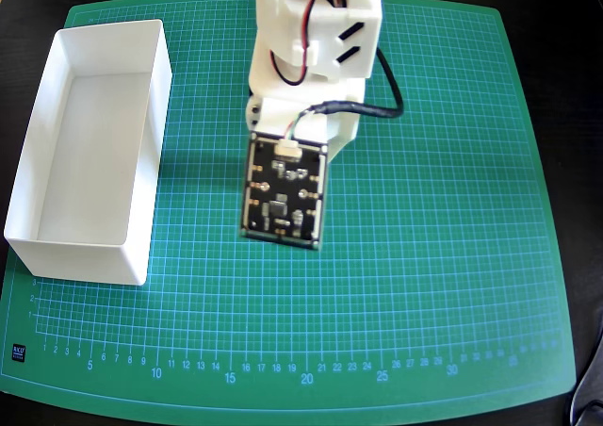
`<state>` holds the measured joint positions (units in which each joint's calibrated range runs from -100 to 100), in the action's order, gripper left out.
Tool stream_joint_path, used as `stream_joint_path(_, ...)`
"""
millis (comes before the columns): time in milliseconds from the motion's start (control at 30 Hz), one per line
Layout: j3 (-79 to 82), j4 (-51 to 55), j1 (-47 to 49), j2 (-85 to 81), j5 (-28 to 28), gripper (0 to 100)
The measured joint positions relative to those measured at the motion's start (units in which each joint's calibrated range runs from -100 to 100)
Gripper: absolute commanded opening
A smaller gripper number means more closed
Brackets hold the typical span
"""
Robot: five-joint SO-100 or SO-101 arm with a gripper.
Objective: Grab the black cube and put it in the white bin
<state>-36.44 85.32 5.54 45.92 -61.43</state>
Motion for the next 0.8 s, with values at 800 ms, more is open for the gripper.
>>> stream_joint_path(800,-0.6,13.3,-6.3,-24.5,4.0,7)
